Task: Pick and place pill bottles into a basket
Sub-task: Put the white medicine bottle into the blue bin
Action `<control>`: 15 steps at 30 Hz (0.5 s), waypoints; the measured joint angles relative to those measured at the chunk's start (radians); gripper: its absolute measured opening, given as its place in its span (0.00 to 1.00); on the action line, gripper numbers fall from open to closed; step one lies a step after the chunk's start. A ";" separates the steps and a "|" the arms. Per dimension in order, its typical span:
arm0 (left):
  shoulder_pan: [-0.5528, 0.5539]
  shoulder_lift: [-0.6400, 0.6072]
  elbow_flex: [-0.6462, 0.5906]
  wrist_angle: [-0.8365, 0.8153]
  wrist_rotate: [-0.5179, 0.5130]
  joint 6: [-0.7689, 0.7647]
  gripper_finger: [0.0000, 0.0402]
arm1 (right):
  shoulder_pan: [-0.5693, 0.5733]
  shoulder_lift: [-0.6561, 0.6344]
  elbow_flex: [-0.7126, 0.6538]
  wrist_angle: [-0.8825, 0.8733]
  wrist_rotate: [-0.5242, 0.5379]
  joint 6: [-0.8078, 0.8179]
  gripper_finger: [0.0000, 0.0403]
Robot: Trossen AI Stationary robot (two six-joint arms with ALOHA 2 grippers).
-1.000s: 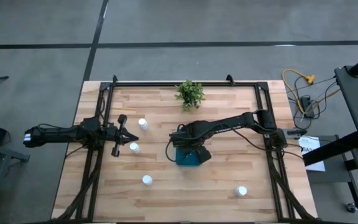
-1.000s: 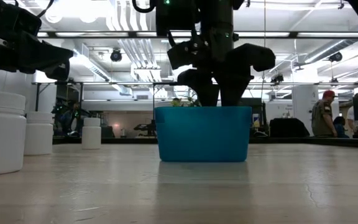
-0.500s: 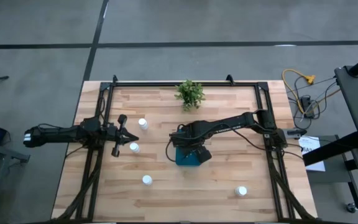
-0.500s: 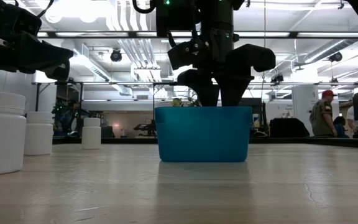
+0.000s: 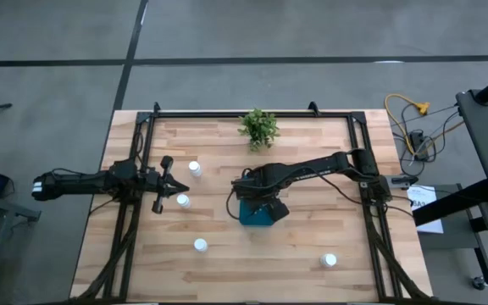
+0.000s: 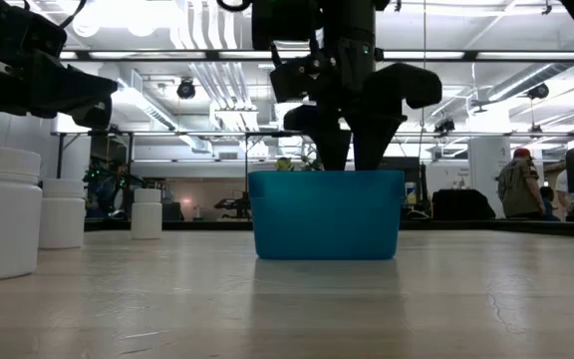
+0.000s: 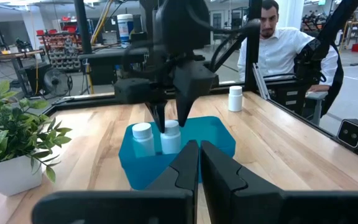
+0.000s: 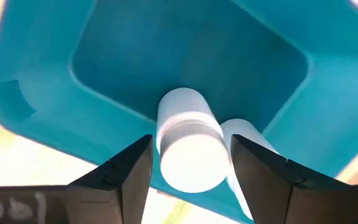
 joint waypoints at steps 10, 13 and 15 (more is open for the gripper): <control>0.000 0.001 0.000 0.000 0.000 0.000 0.00 | 0.010 -0.137 0.000 -0.001 -0.007 0.119 0.51; 0.000 0.004 0.000 -0.001 0.000 0.000 0.00 | 0.039 -0.179 -0.006 -0.022 -0.037 0.181 0.51; 0.000 0.006 0.000 -0.001 0.000 0.000 0.00 | 0.069 -0.203 -0.014 -0.033 -0.054 0.230 0.51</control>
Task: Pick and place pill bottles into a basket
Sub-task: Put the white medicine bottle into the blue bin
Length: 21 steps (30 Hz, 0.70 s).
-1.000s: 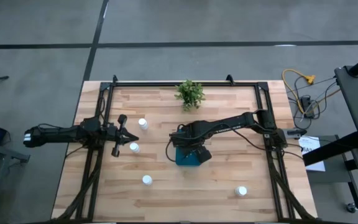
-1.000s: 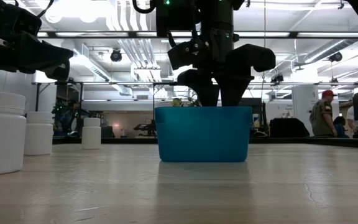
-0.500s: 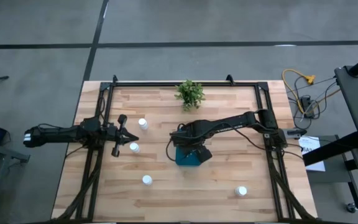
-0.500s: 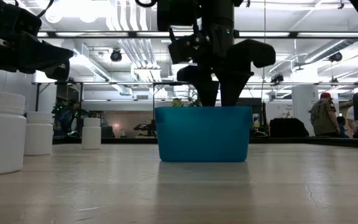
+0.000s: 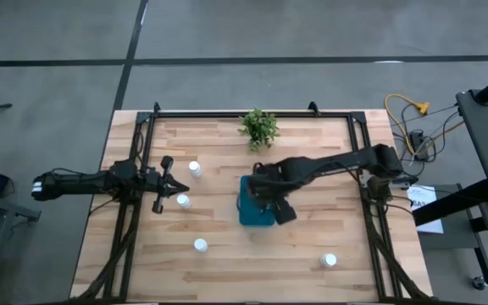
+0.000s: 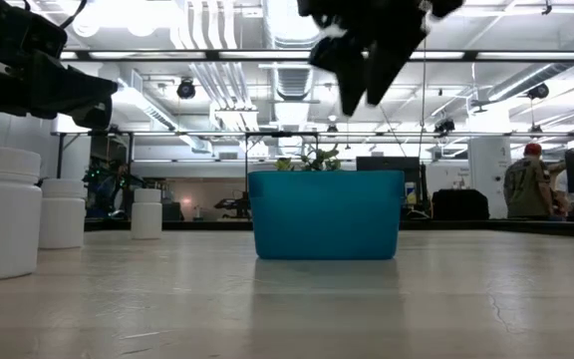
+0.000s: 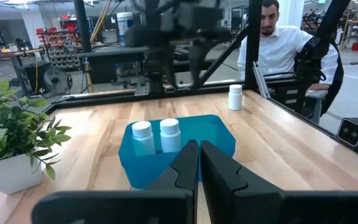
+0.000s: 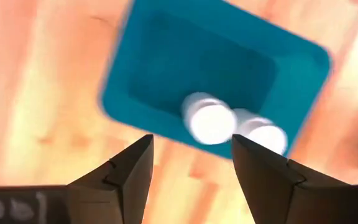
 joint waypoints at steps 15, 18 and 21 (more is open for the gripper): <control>0.000 0.000 0.000 0.000 0.000 0.000 0.00 | 0.315 -0.057 -0.049 -0.106 0.002 0.405 0.51; 0.000 0.002 0.000 0.003 0.000 0.000 0.00 | 0.378 -0.058 -0.062 -0.105 0.002 0.408 0.51; 0.000 0.006 0.000 0.003 0.000 0.000 0.00 | 0.436 -0.059 -0.067 -0.104 0.025 0.439 0.51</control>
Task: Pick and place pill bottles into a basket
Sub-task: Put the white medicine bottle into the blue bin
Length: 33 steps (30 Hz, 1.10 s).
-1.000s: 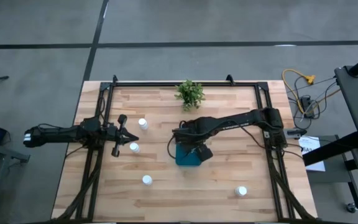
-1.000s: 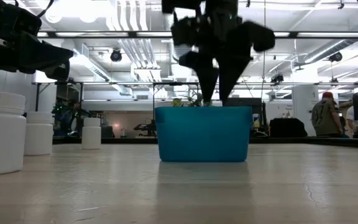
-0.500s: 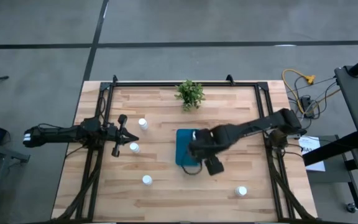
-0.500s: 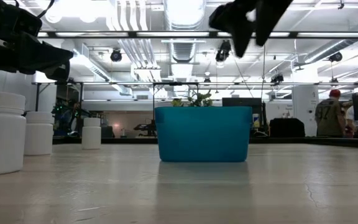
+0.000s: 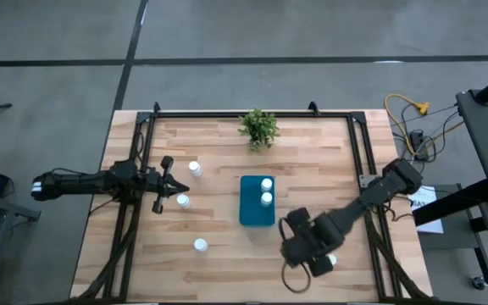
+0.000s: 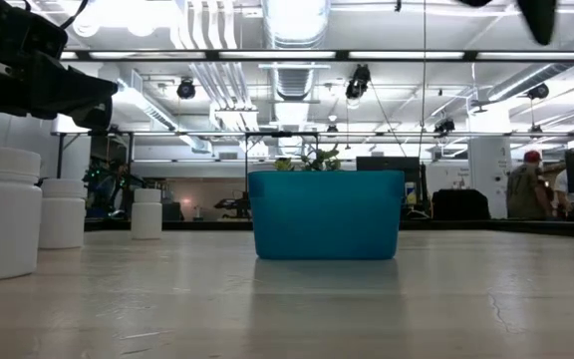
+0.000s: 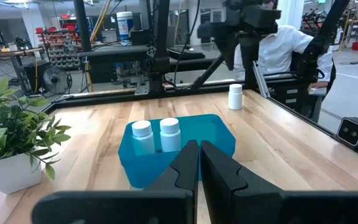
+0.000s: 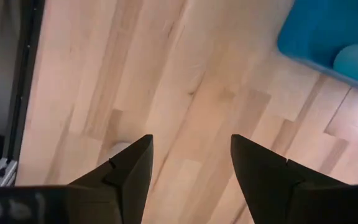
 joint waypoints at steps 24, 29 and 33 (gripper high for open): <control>0.000 0.014 0.000 -0.001 0.000 -0.001 0.00 | 0.255 -0.013 -0.061 0.006 0.056 0.463 0.48; 0.000 0.017 0.000 -0.002 0.000 -0.002 0.00 | 0.285 -0.013 -0.074 0.010 0.060 0.484 0.46; 0.000 0.019 0.000 -0.002 0.000 -0.002 0.00 | 0.296 -0.013 -0.097 0.013 0.059 0.507 0.44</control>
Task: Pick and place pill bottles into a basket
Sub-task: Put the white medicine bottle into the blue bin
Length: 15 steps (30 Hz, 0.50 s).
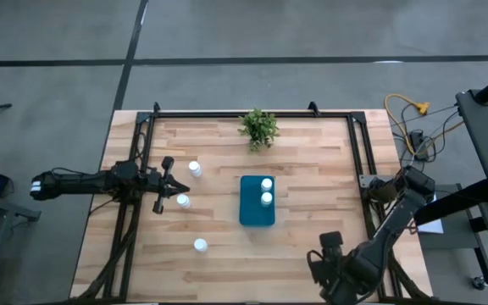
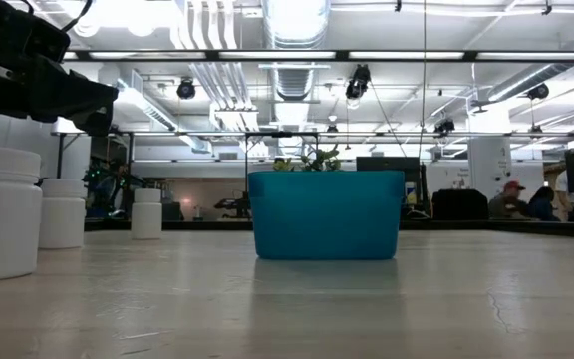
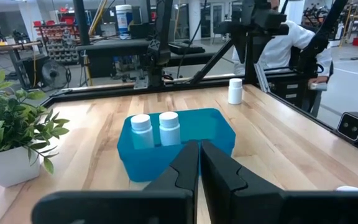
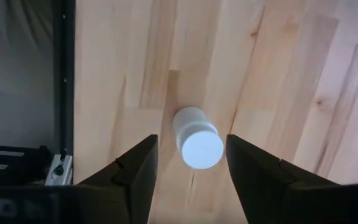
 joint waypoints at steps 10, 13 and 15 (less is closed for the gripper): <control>0.000 0.003 0.000 0.000 0.000 0.000 0.00 | 0.005 0.000 -0.110 0.047 -0.004 0.014 0.45; 0.000 0.003 0.000 0.000 0.000 0.000 0.00 | 0.004 0.000 -0.124 0.048 0.004 0.035 0.46; 0.000 0.003 0.000 0.000 0.000 0.000 0.00 | 0.004 0.000 -0.132 0.047 0.012 0.043 0.48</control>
